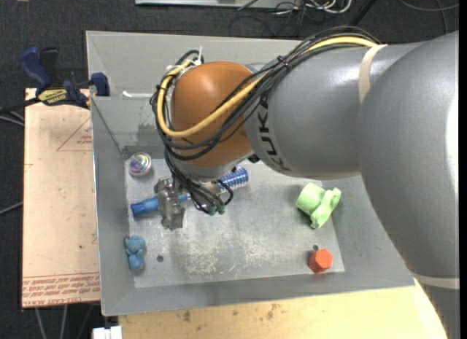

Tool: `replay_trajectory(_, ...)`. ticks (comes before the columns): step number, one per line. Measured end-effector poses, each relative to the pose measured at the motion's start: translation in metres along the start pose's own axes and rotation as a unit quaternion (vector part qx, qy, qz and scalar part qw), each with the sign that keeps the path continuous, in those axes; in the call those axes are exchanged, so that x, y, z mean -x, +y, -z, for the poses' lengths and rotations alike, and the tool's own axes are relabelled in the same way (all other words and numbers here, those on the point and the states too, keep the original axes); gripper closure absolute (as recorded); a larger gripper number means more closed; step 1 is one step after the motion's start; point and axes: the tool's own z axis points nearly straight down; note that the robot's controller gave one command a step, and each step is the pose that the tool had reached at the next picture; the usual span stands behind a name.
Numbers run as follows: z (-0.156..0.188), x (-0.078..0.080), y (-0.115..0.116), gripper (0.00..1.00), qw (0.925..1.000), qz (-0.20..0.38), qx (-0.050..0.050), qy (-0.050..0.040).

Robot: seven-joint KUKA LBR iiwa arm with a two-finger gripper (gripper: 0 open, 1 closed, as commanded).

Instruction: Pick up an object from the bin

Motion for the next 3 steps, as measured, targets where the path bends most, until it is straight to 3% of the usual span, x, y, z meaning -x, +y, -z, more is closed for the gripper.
replay_trajectory(1,-0.050,0.002,0.033,1.00,0.9997,0.026,-0.001,0.0007)
replay_trajectory(2,-0.047,0.004,0.031,0.00,0.9997,0.023,-0.001,-0.0013)
replay_trajectory(3,-0.098,-0.038,0.019,0.00,0.9999,0.014,-0.001,0.0024)
